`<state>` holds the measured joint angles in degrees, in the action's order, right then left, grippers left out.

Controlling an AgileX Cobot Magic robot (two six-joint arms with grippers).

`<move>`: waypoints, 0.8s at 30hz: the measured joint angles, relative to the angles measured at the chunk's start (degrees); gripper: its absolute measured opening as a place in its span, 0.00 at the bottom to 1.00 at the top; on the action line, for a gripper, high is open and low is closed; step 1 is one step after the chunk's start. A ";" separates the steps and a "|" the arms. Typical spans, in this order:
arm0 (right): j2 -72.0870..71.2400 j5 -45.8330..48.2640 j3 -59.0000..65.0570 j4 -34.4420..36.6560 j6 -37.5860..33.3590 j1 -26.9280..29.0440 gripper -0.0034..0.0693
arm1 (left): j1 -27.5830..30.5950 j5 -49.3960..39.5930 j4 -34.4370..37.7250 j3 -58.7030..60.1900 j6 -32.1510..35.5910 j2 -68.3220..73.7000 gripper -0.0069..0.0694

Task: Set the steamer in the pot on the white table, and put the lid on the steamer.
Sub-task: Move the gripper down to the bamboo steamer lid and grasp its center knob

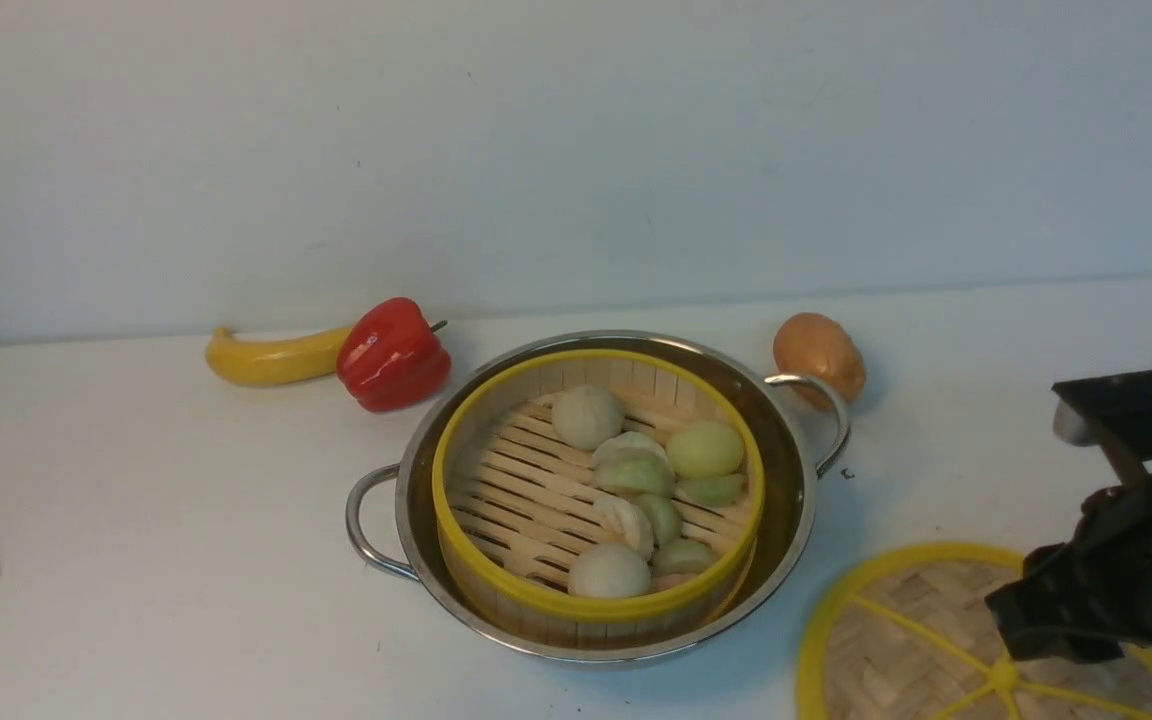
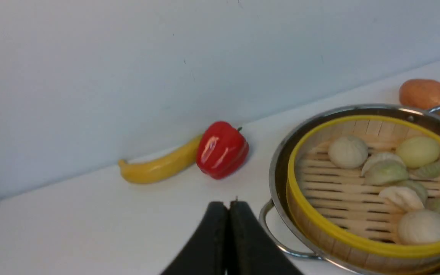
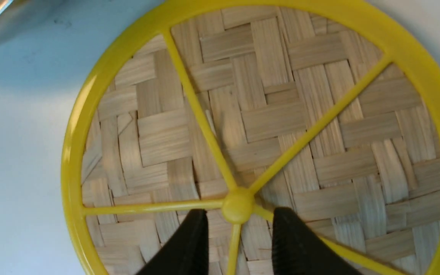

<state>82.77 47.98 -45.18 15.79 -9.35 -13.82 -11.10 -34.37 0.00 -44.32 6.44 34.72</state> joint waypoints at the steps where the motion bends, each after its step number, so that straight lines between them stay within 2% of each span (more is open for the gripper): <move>1: 0.00 0.00 0.00 0.06 -0.05 0.00 0.39 | 0.00 0.52 0.00 0.54 -0.13 -0.26 0.06; 4: 1.53 -0.06 -0.06 0.47 -0.25 0.00 0.39 | 0.00 3.88 0.36 7.85 -2.77 -3.62 0.06; 8: 4.22 -0.01 -0.98 0.58 -0.37 0.00 0.39 | 0.00 4.47 3.56 11.52 -3.79 -4.99 0.07; 12: 6.16 -0.01 -2.45 0.64 -0.41 0.00 0.39 | 0.00 5.02 6.87 12.57 -3.85 -5.05 0.08; 24: 10.44 4.07 -5.07 0.83 -0.43 -0.05 0.39 | 0.00 5.30 8.14 12.62 -1.65 -5.09 0.09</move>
<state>93.21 52.05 -50.25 16.62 -9.77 -13.86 -11.10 -29.07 8.14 -31.70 4.79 29.63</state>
